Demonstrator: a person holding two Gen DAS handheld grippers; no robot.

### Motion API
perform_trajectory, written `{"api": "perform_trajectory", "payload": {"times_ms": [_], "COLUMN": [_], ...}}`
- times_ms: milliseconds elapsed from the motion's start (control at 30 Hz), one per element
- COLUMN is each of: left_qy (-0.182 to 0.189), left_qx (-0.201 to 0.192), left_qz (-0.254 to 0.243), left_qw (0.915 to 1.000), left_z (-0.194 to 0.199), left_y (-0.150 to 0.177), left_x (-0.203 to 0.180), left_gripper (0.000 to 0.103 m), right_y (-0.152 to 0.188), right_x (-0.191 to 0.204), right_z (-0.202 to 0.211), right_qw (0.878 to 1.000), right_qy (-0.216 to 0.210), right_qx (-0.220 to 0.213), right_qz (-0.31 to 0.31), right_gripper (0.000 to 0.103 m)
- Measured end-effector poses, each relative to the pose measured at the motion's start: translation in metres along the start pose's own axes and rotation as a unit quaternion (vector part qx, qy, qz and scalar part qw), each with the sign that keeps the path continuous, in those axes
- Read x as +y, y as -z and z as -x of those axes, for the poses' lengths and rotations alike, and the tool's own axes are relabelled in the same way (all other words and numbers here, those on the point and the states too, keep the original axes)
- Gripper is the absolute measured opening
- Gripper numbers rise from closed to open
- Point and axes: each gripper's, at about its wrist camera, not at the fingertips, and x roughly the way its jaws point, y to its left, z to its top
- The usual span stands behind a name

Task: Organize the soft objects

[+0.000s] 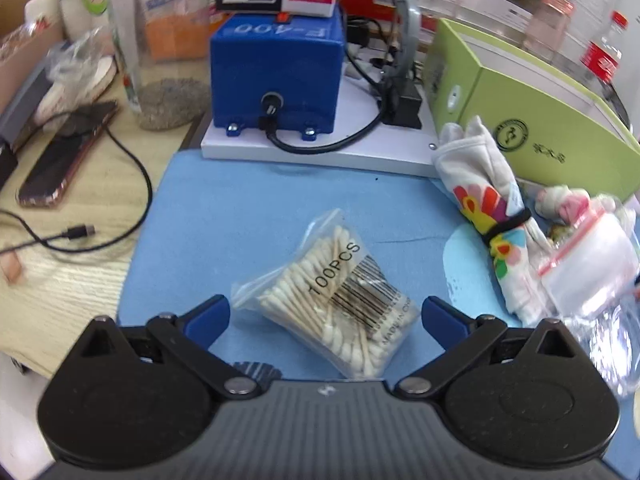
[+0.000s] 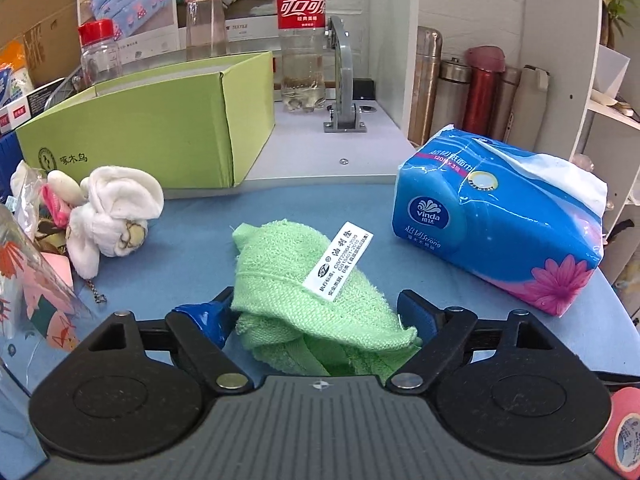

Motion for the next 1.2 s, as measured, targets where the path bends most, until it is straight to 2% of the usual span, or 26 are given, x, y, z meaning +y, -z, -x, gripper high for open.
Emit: {"api": "perform_trajectory", "payload": {"times_ms": [67,133,267,400,533,667,700,833,1000,1100,1133,1167,1200], "left_qy": [0.003,-0.002,-0.011,-0.010,-0.046,-0.015,-0.017,-0.056,-0.081,-0.076,-0.077,-0.069,-0.063], "left_qx": [0.000,-0.009,-0.012,-0.013,0.003,0.012,0.008,-0.012,-0.019,-0.029,-0.032,-0.035,-0.037], "left_qz": [0.041,0.058,0.037,-0.023,-0.040,0.007,0.019,0.036,0.007,0.005,0.004,0.005,0.004], "left_qw": [0.9992,0.9983,0.9992,0.9996,0.9982,0.9998,0.9996,0.9977,0.9965,0.9967,0.9966,0.9970,0.9973], "left_z": [-0.004,-0.003,-0.012,-0.031,-0.043,-0.026,-0.021,-0.018,-0.021,-0.017,-0.014,-0.011,-0.008], "left_y": [0.002,0.003,-0.006,-0.025,-0.042,-0.026,-0.019,-0.007,-0.001,0.002,0.002,0.003,0.002], "left_x": [0.002,-0.002,-0.018,-0.027,-0.026,-0.016,-0.016,-0.024,-0.032,-0.027,-0.026,-0.024,-0.022], "left_gripper": [0.102,0.102,0.101,0.101,0.101,0.101,0.101,0.101,0.101,0.094,0.085,0.068,0.059], "right_y": [0.002,0.003,0.003,0.003,0.003,0.003,0.003,0.003,0.004,0.004,0.004,0.004,0.004], "right_x": [0.000,-0.001,0.000,0.000,0.000,0.000,0.000,0.001,0.001,0.003,0.003,0.003,0.003], "right_z": [0.001,0.001,0.000,0.000,0.000,0.000,0.000,0.000,0.000,0.000,0.001,0.000,0.000], "right_qw": [1.000,1.000,1.000,1.000,1.000,1.000,1.000,1.000,1.000,1.000,1.000,1.000,1.000], "right_qy": [0.003,0.003,0.004,0.003,0.003,0.003,0.003,0.003,0.002,0.005,0.005,0.004,0.004], "right_qx": [-0.007,-0.007,-0.007,-0.007,-0.007,-0.007,-0.007,-0.007,-0.007,-0.007,-0.006,-0.006,-0.006], "right_qz": [-0.002,-0.004,-0.005,-0.005,-0.006,-0.006,-0.006,-0.006,-0.004,-0.002,-0.002,-0.002,-0.001], "right_gripper": [0.074,0.074,0.075,0.075,0.076,0.076,0.076,0.077,0.077,0.077,0.077,0.077,0.077]}}
